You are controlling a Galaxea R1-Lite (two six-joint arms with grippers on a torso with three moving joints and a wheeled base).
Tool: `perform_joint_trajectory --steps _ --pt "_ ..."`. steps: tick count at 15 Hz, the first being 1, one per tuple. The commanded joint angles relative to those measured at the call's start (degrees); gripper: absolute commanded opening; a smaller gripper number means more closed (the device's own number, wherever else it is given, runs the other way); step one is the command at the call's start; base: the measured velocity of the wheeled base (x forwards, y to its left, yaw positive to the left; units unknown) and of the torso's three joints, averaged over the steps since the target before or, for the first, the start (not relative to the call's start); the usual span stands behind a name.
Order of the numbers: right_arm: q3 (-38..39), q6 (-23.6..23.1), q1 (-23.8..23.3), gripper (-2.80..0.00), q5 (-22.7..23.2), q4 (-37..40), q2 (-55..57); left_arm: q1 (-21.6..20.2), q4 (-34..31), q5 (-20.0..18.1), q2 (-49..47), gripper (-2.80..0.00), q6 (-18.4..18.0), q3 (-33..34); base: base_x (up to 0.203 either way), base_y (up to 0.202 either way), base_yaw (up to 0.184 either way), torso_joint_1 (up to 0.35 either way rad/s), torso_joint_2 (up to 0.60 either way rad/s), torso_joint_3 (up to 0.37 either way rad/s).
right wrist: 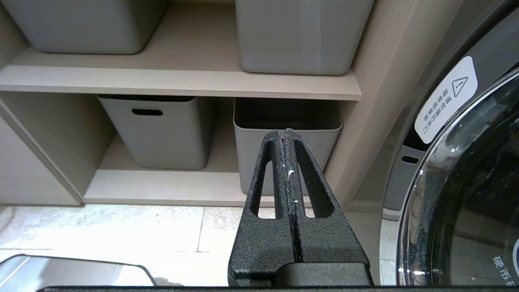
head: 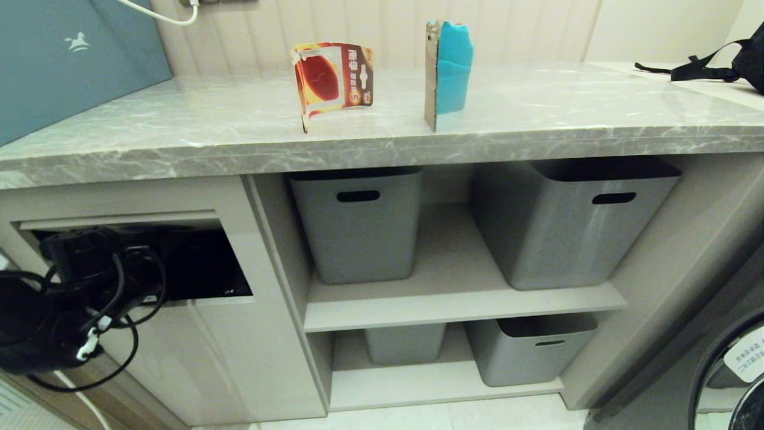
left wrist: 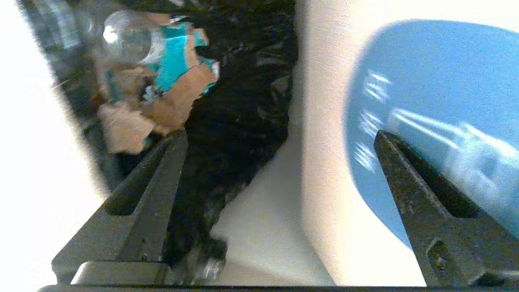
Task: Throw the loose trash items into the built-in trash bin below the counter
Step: Put the garbage in the trash can
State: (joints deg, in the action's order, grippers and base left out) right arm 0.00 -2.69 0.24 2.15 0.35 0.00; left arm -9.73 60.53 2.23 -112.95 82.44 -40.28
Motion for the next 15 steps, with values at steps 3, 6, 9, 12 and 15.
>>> perform_joint_trajectory --steps 3,6,9,12,15 --pt "0.0 0.0 0.0 -2.80 0.1 0.0 -0.1 0.0 0.7 0.0 8.5 0.00 0.1 8.8 0.000 0.000 0.000 0.000 0.00 0.000" --pt "0.0 0.0 0.0 -2.80 0.0 0.0 -0.1 0.0 0.9 1.5 12.3 -2.80 0.0 15.2 0.000 0.000 0.000 0.000 0.00 0.000" --pt "0.0 0.0 0.0 -2.80 0.1 0.0 -0.1 0.0 0.9 1.2 14.7 -2.80 0.0 17.3 0.000 0.000 0.000 0.000 0.00 0.000" --pt "0.0 0.0 0.0 -2.80 0.1 0.0 -0.1 0.0 0.9 -0.5 20.2 -2.80 -0.3 21.7 0.000 0.000 0.000 0.000 0.00 0.000" --pt "0.0 0.0 0.0 -2.80 0.1 0.0 -0.1 0.0 0.8 -0.8 29.2 -2.80 -4.0 27.8 0.000 0.000 0.000 0.000 0.00 0.000"
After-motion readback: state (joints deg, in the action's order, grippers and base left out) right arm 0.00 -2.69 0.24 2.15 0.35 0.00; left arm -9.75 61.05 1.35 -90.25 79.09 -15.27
